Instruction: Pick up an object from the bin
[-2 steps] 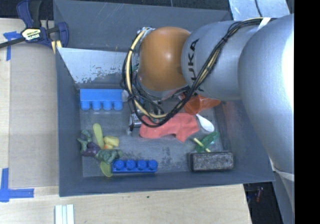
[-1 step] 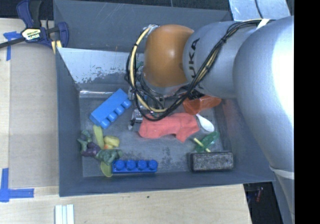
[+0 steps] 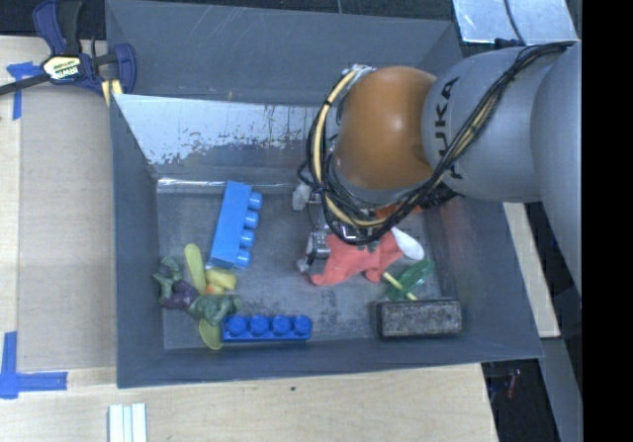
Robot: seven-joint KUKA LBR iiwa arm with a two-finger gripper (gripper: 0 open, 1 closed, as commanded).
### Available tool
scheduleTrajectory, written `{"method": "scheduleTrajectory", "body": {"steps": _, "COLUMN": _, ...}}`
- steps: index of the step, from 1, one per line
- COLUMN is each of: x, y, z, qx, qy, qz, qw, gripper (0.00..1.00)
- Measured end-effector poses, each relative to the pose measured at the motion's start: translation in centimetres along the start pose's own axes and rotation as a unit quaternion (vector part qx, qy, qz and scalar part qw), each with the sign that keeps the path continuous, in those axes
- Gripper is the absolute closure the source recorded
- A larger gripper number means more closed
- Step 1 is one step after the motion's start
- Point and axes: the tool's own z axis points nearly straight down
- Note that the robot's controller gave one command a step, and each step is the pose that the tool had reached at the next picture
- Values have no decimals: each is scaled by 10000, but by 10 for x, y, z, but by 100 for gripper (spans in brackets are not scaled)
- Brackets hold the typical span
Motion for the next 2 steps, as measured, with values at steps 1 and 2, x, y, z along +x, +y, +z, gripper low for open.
{"method": "scheduleTrajectory", "body": {"steps": 1, "x": 11, "y": -44, "z": -21, "qx": -17, "qy": -14, "qz": 374, "qw": 9993, "gripper": 0}}
{"method": "scheduleTrajectory", "body": {"steps": 2, "x": 7, "y": -51, "z": -26, "qx": -10, "qy": -37, "qz": 489, "qw": 9988, "gripper": 0}}
